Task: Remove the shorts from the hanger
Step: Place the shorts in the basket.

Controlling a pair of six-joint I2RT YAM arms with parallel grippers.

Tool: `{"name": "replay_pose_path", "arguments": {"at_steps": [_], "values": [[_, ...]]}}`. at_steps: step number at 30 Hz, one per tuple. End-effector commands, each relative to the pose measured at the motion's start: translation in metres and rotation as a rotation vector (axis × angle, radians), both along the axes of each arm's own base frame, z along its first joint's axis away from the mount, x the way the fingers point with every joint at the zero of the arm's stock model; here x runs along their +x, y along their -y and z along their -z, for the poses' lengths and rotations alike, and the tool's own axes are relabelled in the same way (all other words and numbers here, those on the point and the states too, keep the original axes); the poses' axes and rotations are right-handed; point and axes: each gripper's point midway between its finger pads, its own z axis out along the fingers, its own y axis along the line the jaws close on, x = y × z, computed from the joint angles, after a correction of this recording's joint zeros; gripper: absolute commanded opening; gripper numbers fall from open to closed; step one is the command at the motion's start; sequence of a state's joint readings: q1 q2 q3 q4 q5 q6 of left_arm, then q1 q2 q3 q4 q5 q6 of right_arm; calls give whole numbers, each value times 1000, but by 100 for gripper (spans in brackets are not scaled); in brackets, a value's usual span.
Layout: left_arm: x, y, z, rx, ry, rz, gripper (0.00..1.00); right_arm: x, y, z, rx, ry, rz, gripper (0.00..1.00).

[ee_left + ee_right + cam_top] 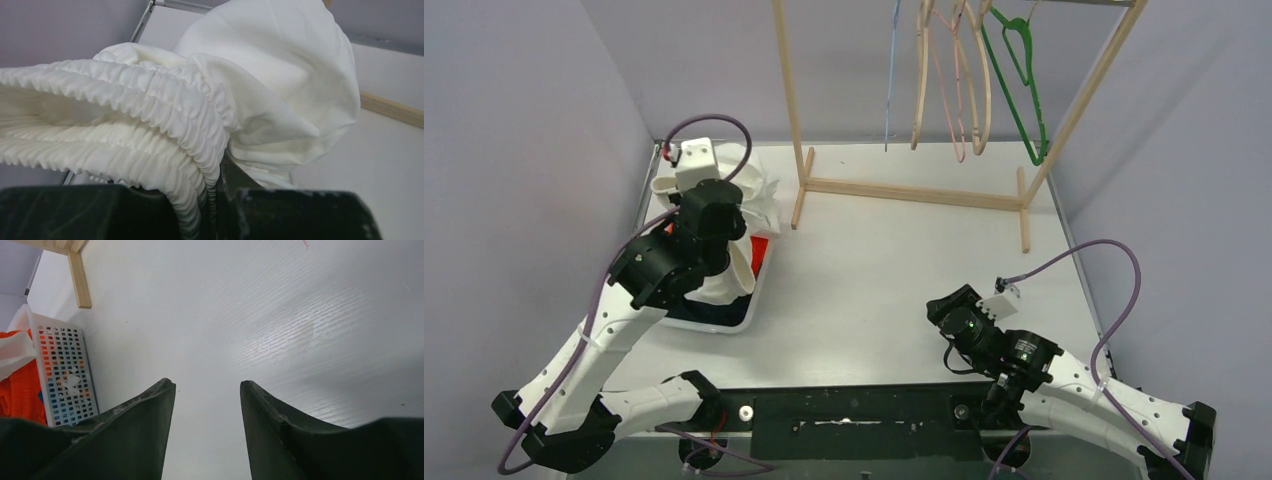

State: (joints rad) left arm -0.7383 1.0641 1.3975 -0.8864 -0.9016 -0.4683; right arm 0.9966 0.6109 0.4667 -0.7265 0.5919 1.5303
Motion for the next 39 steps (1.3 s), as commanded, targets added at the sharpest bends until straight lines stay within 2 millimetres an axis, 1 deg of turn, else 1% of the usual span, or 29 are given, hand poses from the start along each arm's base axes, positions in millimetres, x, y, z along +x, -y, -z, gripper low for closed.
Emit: {"name": "replay_pose_path", "arguments": {"at_steps": [1,3,4,5,11,14,17,18,21,22,23,24,28,32,33,35,37,38,39], "values": [[-8,-28,-70,-84,137,-79,0,10,1,-9,12,59,41,52],[-12,-36,-79,-81,145,-104,0,12,0,-10,18,68,46,52],[-14,-38,-80,-79,144,-116,0,12,-1,-10,20,72,46,52],[-16,-41,-76,-65,129,-126,0,13,-1,-10,19,76,46,52],[-21,-50,-40,-22,49,-182,0,13,-1,-6,14,76,45,52],[-16,-55,-17,15,-22,-210,0,13,0,-5,9,76,45,52],[-4,-73,15,37,-127,-268,0,13,1,-4,2,80,43,52],[3,-78,26,25,-159,-263,0,13,2,-4,-2,82,42,52],[24,-95,61,-103,-256,-242,0,12,4,-3,-10,82,42,52],[28,-103,77,-145,-283,-253,0,12,5,-3,-11,82,45,52],[36,-106,88,-188,-284,-245,0,12,5,-5,-8,86,44,52],[40,-107,104,-224,-309,-235,0,13,6,-6,-6,92,47,52],[48,-96,157,-291,-411,-192,0,12,9,-8,-9,95,52,52],[48,-87,207,-342,-500,-194,0,11,11,-6,8,91,67,52],[42,-85,229,-371,-532,-202,0,11,10,-5,13,92,66,52],[37,-75,262,-535,-583,-180,0,11,9,-4,17,91,64,52],[30,-59,288,-753,-636,-124,0,10,9,-5,13,87,60,52],[26,-55,297,-805,-656,-108,0,10,10,-5,7,83,59,52],[23,-54,305,-816,-664,-108,0,9,11,-5,1,80,59,52]]}}
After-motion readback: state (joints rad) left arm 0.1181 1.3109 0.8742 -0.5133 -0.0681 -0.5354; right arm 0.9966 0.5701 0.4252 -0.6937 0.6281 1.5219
